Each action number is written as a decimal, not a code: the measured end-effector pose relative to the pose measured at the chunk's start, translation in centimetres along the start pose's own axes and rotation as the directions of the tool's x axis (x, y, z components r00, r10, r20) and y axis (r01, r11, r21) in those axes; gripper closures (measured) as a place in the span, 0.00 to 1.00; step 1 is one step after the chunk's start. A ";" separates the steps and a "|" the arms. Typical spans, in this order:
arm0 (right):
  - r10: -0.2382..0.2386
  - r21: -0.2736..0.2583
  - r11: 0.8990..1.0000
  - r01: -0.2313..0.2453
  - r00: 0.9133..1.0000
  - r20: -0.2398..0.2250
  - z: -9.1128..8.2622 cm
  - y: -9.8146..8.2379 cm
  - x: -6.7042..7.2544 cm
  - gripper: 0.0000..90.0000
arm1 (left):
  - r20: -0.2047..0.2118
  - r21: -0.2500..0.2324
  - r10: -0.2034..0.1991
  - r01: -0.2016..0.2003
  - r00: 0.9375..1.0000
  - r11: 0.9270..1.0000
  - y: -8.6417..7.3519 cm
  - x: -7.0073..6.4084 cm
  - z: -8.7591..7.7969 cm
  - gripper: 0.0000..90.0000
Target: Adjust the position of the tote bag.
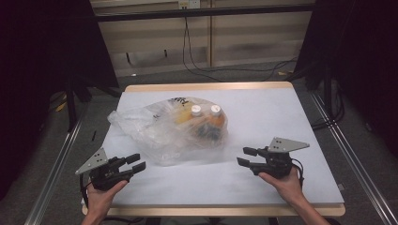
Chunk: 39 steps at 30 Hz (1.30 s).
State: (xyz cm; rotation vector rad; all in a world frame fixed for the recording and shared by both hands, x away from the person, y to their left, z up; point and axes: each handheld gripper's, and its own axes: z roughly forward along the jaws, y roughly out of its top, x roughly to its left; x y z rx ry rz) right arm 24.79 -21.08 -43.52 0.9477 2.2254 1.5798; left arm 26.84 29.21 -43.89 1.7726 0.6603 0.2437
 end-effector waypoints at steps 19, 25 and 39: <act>-0.048 0.064 0.996 0.060 0.983 -0.175 7.7 3.2 3.4 0.66 | -0.004 0.044 0.005 -0.005 1.000 0.999 0.0 0.1 0.6 0.66; -0.063 0.073 0.994 0.080 0.976 -0.209 9.7 4.1 4.1 0.68 | -0.011 0.059 0.014 -0.014 1.000 0.998 0.0 0.0 0.6 0.69; -0.092 0.069 0.991 0.112 0.963 -0.254 14.0 7.2 5.4 0.77 | -0.025 0.078 0.019 -0.017 1.000 0.997 0.0 0.0 0.7 0.72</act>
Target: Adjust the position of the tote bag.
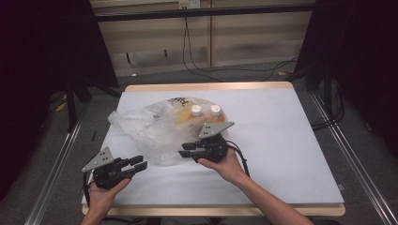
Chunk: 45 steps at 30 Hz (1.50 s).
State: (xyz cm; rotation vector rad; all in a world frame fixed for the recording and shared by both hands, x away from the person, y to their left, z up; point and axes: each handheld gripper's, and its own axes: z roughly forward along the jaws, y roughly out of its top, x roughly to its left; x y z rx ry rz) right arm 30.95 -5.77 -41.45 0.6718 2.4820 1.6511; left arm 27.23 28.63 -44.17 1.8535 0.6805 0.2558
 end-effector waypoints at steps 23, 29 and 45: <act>-0.068 0.073 0.995 0.069 0.998 -0.012 4.6 6.3 -0.8 0.69 | 0.005 -0.010 -0.024 0.024 1.000 1.000 -0.2 0.5 0.1 0.66; -0.082 0.111 0.990 0.082 0.997 -0.001 6.0 7.0 -1.1 0.68 | -0.003 -0.005 -0.019 0.019 1.000 1.000 -0.2 0.5 0.1 0.65; -0.085 0.240 0.968 0.068 0.995 0.060 10.5 6.6 -2.4 0.62 | -0.006 -0.009 -0.006 0.006 1.000 1.000 -0.3 0.5 0.2 0.56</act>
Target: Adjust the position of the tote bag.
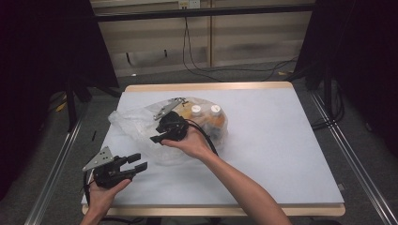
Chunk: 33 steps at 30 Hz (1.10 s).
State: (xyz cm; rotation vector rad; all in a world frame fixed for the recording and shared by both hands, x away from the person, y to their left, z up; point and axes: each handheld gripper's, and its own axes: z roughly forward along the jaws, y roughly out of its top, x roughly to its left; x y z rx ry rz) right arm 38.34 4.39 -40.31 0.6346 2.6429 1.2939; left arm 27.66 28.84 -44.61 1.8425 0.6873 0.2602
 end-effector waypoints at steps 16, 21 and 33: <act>0.029 0.126 0.992 -0.028 1.000 0.000 2.1 -1.8 -0.9 0.96 | -0.019 -0.004 -0.010 0.010 1.000 1.000 0.0 0.1 -0.1 0.53; 0.034 0.106 0.994 -0.032 0.999 -0.013 1.8 -1.8 -0.9 1.00 | -0.019 -0.002 -0.009 0.009 1.000 1.000 0.0 0.3 -0.2 0.53; 0.008 -0.004 1.000 -0.008 1.000 -0.017 -0.4 -0.8 -0.2 1.00 | -0.074 -0.034 -0.067 0.065 0.995 0.997 0.2 1.6 -0.5 0.55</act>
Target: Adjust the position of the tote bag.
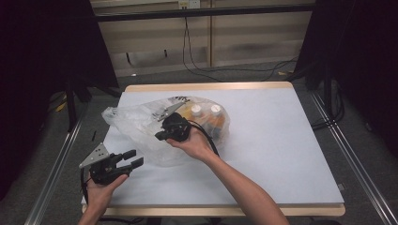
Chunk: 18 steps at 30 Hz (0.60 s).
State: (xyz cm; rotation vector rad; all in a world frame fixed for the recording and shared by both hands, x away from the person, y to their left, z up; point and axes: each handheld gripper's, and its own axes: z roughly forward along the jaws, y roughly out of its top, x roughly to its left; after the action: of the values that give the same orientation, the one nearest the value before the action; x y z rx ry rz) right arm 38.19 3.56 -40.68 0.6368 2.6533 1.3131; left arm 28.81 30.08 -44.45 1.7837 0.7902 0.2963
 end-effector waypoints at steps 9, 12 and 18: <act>0.009 -0.031 0.999 -0.009 1.000 -0.003 -0.7 0.2 0.1 1.00 | -0.107 -0.023 -0.043 0.041 0.993 0.999 1.0 4.0 0.0 0.49; -0.002 -0.029 1.000 0.002 1.000 -0.001 -0.7 0.1 -0.1 1.00 | -0.123 -0.042 -0.063 0.059 0.990 0.997 1.1 5.0 -0.2 0.47; 0.001 -0.035 0.999 -0.001 1.000 -0.006 -0.7 0.1 0.0 1.00 | -0.139 -0.059 -0.110 0.102 0.984 0.993 1.7 7.7 -0.4 0.41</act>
State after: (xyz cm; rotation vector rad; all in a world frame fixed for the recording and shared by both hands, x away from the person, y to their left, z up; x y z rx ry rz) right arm 38.00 3.11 -40.16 0.6304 2.6290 1.3604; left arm 34.97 35.06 -44.17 1.6791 0.9670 0.3734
